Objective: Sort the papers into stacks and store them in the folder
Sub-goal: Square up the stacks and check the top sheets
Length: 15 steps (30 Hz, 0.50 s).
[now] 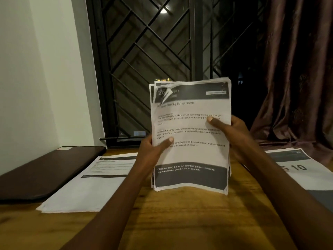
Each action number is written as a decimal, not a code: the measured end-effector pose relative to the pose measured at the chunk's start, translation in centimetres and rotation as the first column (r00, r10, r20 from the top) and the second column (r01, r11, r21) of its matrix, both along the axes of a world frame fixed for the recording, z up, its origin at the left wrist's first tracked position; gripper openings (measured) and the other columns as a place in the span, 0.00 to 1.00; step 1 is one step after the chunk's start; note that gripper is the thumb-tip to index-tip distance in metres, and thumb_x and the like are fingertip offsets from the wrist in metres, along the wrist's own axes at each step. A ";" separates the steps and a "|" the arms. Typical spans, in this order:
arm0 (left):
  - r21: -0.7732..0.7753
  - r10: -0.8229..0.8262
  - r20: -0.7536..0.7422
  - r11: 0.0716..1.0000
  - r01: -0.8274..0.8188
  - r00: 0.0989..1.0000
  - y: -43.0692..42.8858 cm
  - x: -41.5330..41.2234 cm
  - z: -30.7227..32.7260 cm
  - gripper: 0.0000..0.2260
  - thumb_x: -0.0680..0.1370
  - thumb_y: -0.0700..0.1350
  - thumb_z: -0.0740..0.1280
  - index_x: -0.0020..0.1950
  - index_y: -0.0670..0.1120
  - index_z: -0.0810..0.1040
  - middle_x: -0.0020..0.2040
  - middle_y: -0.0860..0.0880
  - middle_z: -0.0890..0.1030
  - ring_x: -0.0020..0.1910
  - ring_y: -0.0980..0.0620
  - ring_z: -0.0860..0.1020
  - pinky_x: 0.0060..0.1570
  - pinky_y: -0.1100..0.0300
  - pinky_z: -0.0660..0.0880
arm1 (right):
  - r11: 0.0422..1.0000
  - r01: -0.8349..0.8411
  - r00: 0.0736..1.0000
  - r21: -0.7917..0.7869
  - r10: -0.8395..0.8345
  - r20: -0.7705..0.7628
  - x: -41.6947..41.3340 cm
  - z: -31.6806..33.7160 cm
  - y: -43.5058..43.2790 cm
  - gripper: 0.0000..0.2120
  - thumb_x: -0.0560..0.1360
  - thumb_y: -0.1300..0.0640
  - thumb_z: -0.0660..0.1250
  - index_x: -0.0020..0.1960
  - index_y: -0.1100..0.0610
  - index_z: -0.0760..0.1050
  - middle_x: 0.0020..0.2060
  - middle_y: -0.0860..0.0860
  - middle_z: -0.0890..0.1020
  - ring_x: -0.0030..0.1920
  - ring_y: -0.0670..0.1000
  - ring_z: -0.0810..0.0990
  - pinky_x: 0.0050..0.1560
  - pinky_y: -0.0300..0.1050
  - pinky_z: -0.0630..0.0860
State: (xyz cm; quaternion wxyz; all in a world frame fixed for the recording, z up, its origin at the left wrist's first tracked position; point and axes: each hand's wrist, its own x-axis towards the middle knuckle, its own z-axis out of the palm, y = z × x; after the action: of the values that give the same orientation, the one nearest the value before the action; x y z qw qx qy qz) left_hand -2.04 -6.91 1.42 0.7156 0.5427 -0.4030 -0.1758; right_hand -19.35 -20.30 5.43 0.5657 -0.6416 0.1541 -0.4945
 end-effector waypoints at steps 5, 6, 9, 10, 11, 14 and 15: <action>0.000 0.046 0.015 0.999 -0.046 0.999 -0.8 0.0 -2.3 0.03 0.77 0.45 0.70 0.49 0.53 0.79 0.46 0.54 0.84 0.42 0.58 0.84 0.38 0.64 0.80 | 0.999 -0.031 0.999 0.016 0.031 0.015 0.1 -0.5 0.0 0.12 0.71 0.57 0.73 0.53 0.56 0.78 0.43 0.51 0.85 0.38 0.50 0.85 0.34 0.41 0.80; -0.013 0.046 0.015 0.999 -0.046 0.999 -1.0 -0.1 -2.0 0.02 0.78 0.45 0.68 0.49 0.52 0.79 0.45 0.53 0.85 0.41 0.57 0.84 0.38 0.65 0.80 | 0.999 -0.035 0.999 0.008 0.035 0.012 0.0 -0.4 0.0 0.12 0.71 0.57 0.72 0.53 0.56 0.78 0.43 0.51 0.85 0.39 0.51 0.86 0.36 0.42 0.81; -0.062 0.025 0.028 0.998 -0.023 0.999 -1.5 -0.3 -1.2 0.04 0.81 0.46 0.64 0.51 0.52 0.79 0.44 0.55 0.85 0.41 0.58 0.84 0.38 0.65 0.80 | 0.999 -0.048 0.998 0.004 0.047 0.052 -0.1 -0.1 -0.7 0.12 0.70 0.55 0.72 0.52 0.54 0.78 0.45 0.52 0.86 0.43 0.53 0.85 0.42 0.48 0.82; -0.054 0.028 0.029 0.998 -0.027 0.999 -1.6 -0.2 -1.3 0.03 0.80 0.46 0.65 0.51 0.52 0.79 0.44 0.56 0.85 0.41 0.59 0.84 0.37 0.66 0.79 | 0.999 -0.040 0.998 0.005 0.040 0.051 -0.1 -0.2 -0.9 0.12 0.70 0.55 0.73 0.52 0.53 0.78 0.45 0.52 0.86 0.43 0.52 0.86 0.42 0.48 0.82; -0.022 0.040 0.032 0.999 -0.039 0.999 -1.6 -0.2 -1.8 0.03 0.79 0.46 0.67 0.51 0.52 0.79 0.44 0.56 0.84 0.41 0.59 0.84 0.37 0.66 0.79 | 1.000 -0.021 0.999 0.003 0.021 0.031 0.2 -0.6 -1.2 0.12 0.70 0.55 0.73 0.52 0.53 0.79 0.45 0.51 0.86 0.43 0.51 0.86 0.42 0.46 0.81; 0.099 0.048 0.014 0.994 -0.049 0.999 -1.6 -0.1 -3.8 0.10 0.75 0.47 0.73 0.56 0.50 0.79 0.50 0.50 0.85 0.44 0.56 0.84 0.40 0.62 0.80 | 1.000 0.008 0.999 0.021 -0.007 -0.050 1.3 -2.3 -1.5 0.12 0.68 0.55 0.75 0.50 0.50 0.79 0.47 0.50 0.85 0.42 0.51 0.85 0.42 0.46 0.80; 0.109 0.045 -0.014 0.993 -0.044 0.999 -1.6 -0.1 -4.1 0.12 0.75 0.46 0.73 0.57 0.48 0.79 0.52 0.48 0.85 0.46 0.53 0.84 0.44 0.58 0.81 | 1.000 0.018 0.998 0.020 -0.017 -0.061 1.6 -2.5 -1.5 0.12 0.67 0.54 0.76 0.49 0.50 0.79 0.46 0.49 0.85 0.43 0.52 0.85 0.43 0.47 0.80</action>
State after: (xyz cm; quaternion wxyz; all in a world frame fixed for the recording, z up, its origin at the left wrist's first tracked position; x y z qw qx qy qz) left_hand -2.16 -8.56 -2.64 0.6920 0.5883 -0.3749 -0.1858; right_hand -17.78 -21.84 2.89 0.5631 -0.6490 0.1819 -0.4781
